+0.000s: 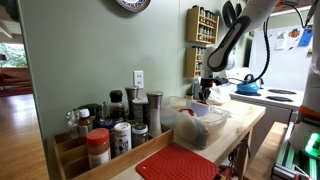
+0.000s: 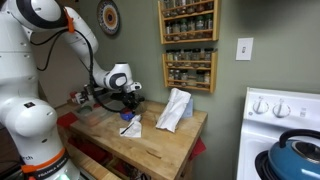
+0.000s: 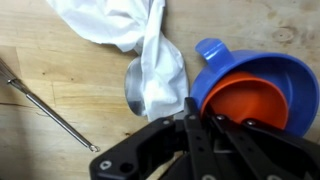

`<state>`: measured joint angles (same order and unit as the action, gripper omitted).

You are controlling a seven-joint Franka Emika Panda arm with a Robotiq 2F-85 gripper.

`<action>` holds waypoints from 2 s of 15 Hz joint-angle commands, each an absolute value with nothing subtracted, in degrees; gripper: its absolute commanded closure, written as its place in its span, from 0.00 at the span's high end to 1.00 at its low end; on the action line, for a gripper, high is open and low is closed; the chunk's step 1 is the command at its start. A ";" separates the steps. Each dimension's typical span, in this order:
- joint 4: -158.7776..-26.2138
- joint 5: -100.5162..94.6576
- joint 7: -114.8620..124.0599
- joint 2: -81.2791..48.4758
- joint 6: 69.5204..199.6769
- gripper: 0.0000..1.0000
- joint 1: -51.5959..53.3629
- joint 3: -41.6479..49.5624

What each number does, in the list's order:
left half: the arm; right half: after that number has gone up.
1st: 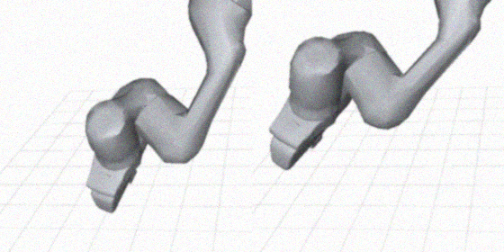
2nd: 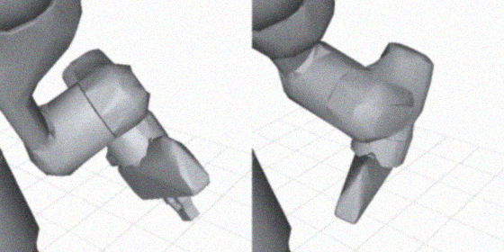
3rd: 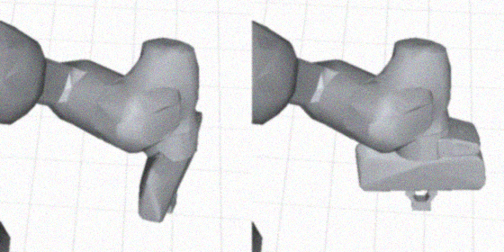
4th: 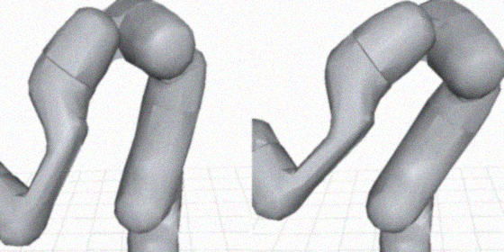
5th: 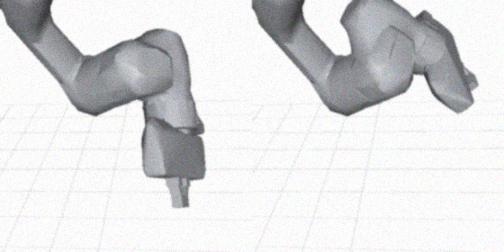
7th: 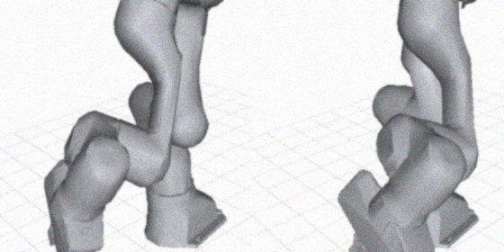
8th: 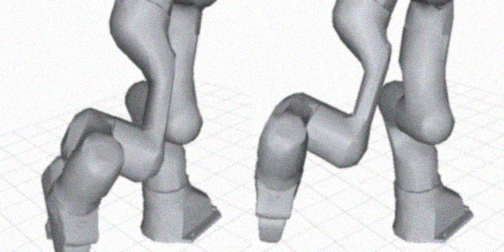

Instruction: Remove the blue cup from the clear case, put it on the table, remove the orange cup from the blue cup and put it on the table

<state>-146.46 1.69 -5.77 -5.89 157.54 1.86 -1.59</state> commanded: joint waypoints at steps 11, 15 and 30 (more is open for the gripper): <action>-146.56 4.79 -5.22 0.82 153.55 1.00 1.87 -2.41; -145.01 4.71 -5.13 0.55 146.11 1.00 3.38 -3.56; -141.14 6.84 -5.38 -8.19 147.77 0.48 3.87 -4.81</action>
